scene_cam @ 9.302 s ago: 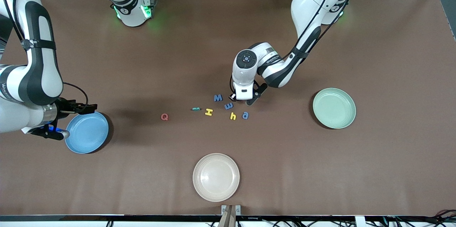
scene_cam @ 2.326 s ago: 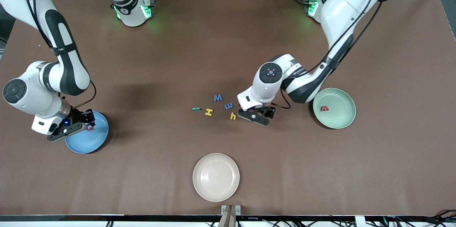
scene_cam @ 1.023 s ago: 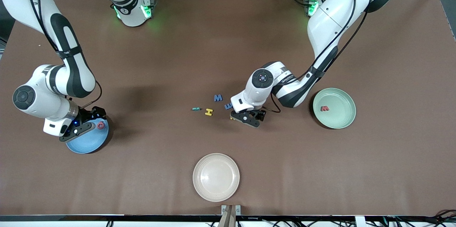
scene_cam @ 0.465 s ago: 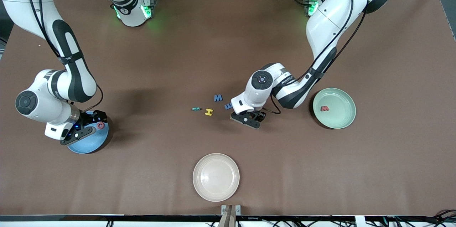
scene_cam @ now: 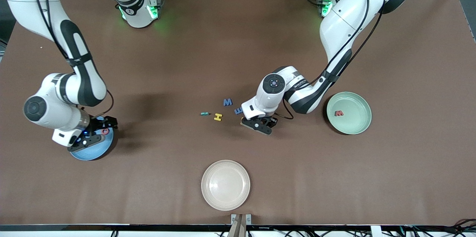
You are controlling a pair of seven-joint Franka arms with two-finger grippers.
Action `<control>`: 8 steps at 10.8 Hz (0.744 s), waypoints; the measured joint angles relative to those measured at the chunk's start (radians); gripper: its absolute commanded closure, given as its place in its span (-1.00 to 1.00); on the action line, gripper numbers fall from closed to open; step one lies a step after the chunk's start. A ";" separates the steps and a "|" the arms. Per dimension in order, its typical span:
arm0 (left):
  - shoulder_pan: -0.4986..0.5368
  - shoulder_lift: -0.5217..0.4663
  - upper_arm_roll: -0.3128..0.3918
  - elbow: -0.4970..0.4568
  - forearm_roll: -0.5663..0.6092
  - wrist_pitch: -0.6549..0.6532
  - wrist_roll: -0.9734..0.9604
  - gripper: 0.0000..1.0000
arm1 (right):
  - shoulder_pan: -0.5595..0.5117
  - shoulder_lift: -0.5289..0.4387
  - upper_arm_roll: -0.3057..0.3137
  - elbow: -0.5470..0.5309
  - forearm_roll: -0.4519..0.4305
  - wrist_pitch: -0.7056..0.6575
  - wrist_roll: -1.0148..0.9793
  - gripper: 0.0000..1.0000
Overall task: Sort uppercase to blue plate, lowercase to green plate
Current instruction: 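Grasp the blue e with the left gripper while the right gripper returns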
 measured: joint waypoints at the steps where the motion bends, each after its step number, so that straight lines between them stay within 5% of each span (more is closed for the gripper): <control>1: -0.002 0.000 0.002 0.000 0.000 0.000 0.000 0.10 | 0.025 0.000 0.001 0.002 0.000 -0.014 0.056 -1.00; 8: -0.021 -0.004 0.016 0.005 0.001 0.000 0.000 0.56 | 0.250 -0.017 0.009 0.016 0.002 -0.082 0.607 -1.00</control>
